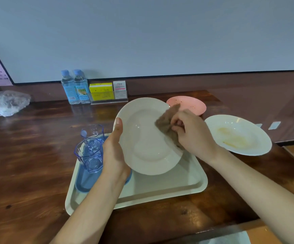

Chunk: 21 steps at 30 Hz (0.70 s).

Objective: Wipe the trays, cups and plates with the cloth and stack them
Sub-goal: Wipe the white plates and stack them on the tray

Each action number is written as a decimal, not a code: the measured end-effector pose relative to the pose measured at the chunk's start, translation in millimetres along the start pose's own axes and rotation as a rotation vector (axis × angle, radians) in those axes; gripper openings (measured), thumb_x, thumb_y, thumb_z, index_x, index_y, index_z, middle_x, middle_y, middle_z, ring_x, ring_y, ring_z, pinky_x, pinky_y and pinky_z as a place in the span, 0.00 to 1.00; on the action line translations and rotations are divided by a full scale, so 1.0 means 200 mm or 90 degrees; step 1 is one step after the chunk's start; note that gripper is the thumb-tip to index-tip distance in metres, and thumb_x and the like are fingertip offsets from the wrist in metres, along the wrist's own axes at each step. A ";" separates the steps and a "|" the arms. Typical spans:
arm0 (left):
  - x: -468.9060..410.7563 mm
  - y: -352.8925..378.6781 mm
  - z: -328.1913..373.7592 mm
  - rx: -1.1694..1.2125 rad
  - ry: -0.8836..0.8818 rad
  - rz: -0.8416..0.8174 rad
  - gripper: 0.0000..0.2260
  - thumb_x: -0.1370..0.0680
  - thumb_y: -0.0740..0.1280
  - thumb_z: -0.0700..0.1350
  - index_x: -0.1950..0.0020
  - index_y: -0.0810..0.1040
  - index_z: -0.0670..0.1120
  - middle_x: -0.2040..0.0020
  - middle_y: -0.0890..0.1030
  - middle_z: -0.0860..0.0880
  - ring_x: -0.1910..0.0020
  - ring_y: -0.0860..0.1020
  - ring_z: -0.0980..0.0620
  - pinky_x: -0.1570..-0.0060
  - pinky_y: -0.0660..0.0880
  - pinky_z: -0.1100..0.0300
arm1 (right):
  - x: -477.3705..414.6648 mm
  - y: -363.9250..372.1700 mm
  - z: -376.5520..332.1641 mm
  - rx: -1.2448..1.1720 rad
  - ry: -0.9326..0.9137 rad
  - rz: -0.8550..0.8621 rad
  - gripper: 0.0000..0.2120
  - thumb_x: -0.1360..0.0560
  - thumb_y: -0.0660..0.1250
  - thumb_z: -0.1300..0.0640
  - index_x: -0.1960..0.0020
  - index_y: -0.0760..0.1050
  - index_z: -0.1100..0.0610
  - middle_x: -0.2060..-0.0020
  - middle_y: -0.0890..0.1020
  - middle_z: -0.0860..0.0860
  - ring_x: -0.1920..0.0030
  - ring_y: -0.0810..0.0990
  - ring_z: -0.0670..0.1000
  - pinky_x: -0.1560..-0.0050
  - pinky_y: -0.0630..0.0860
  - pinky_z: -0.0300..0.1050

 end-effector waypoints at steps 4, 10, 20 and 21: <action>0.03 0.03 0.02 0.016 0.001 -0.030 0.18 0.15 0.63 0.60 0.33 0.82 0.51 0.39 0.88 0.44 0.39 0.85 0.40 0.40 0.81 0.40 | -0.09 -0.04 0.00 -0.022 0.014 -0.004 0.08 0.21 0.71 0.63 0.52 0.78 0.50 0.55 0.77 0.43 0.58 0.76 0.42 0.60 0.67 0.30; 0.03 0.04 0.03 0.023 0.018 -0.049 0.25 0.16 0.63 0.61 0.24 0.77 0.49 0.31 0.83 0.40 0.31 0.81 0.36 0.29 0.75 0.36 | 0.25 0.20 -0.19 -0.053 -0.005 -0.171 0.06 0.21 0.70 0.56 0.53 0.76 0.46 0.55 0.76 0.41 0.55 0.77 0.43 0.55 0.69 0.36; 0.04 0.06 0.01 0.031 -0.023 -0.057 0.23 0.19 0.66 0.63 0.29 0.81 0.53 0.35 0.86 0.43 0.34 0.83 0.38 0.32 0.77 0.33 | 0.20 0.08 -0.01 0.055 -0.024 -0.099 0.06 0.20 0.67 0.61 0.51 0.73 0.51 0.50 0.75 0.46 0.50 0.76 0.51 0.55 0.73 0.48; 0.05 0.05 0.01 0.030 -0.023 -0.051 0.25 0.20 0.67 0.64 0.27 0.80 0.52 0.34 0.85 0.43 0.34 0.83 0.38 0.31 0.76 0.33 | 0.21 0.08 -0.02 0.060 -0.030 -0.090 0.06 0.20 0.67 0.62 0.51 0.73 0.52 0.50 0.75 0.47 0.50 0.75 0.52 0.55 0.74 0.49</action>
Point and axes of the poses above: each hand's wrist, its own x-axis away from the middle knuckle, its own y-axis out of the palm, z = x × y, the point moved 10 cm from there along -x, towards the middle knuckle
